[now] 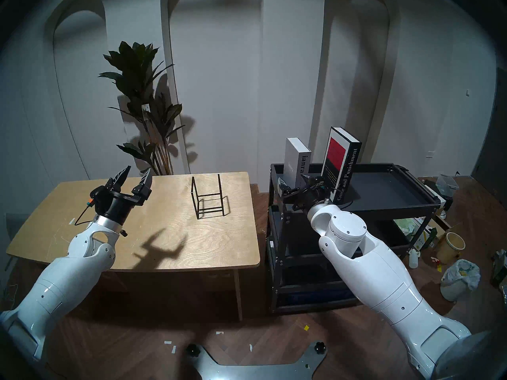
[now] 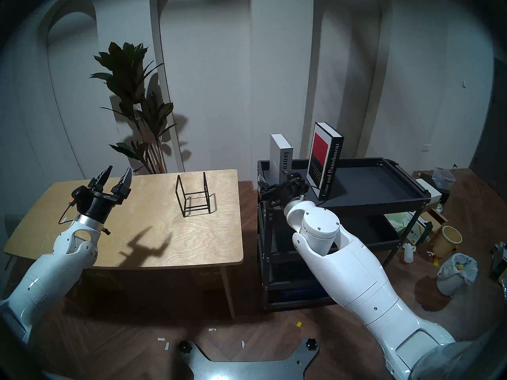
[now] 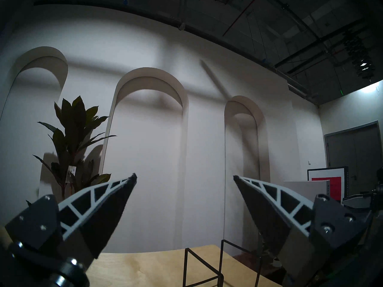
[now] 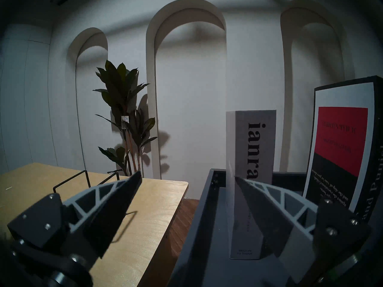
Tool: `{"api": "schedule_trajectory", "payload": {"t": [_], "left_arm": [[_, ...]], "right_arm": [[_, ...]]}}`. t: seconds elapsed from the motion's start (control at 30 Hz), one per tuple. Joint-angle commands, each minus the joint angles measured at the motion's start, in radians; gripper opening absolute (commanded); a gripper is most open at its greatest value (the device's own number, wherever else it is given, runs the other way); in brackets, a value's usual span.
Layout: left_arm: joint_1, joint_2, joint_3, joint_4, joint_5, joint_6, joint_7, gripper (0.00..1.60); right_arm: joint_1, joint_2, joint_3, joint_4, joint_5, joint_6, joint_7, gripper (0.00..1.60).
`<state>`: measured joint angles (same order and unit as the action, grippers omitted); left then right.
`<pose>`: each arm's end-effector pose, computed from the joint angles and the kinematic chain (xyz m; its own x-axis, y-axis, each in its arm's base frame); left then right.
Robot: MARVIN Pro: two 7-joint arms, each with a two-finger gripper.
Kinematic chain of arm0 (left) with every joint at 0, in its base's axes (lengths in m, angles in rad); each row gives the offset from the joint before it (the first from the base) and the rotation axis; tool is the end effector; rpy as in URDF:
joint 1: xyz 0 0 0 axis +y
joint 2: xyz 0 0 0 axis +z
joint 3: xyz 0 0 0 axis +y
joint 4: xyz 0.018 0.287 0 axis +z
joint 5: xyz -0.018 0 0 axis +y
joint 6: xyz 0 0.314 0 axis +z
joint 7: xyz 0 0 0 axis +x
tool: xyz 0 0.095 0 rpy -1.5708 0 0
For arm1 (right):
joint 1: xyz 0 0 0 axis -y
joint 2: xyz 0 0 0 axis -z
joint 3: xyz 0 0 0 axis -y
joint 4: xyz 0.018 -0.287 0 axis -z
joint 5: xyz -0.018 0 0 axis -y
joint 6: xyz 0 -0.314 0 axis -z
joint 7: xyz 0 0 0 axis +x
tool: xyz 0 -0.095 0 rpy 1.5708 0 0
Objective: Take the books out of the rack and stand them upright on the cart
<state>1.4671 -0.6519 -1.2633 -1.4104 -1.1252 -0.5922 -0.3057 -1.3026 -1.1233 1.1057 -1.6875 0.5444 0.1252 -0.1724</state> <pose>0.4234 0.1989 -0.2242 -0.3416 0.1721 0.9239 -0.2940 -0.9533 0.0689 0.4578 0.0467 -0.2147 -0.0123 -0.0328 0.9994 0.3011 -0.9532 -0.0276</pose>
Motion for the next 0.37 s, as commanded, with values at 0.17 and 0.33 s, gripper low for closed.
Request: {"api": "schedule_trajectory", "payload": {"t": [0.17, 0.33], "left_arm": [[-0.09, 0.047, 0.043, 0.01, 0.013, 0.225, 0.22, 1.6], [-0.066, 0.06, 0.027, -0.031, 0.008, 0.221, 0.275, 1.6]], "right_arm": [[0.017, 0.004, 0.006, -0.015, 0.002, -0.015, 0.013, 1.6], [0.018, 0.005, 0.005, -0.015, 0.003, -0.017, 0.015, 1.6]]}}
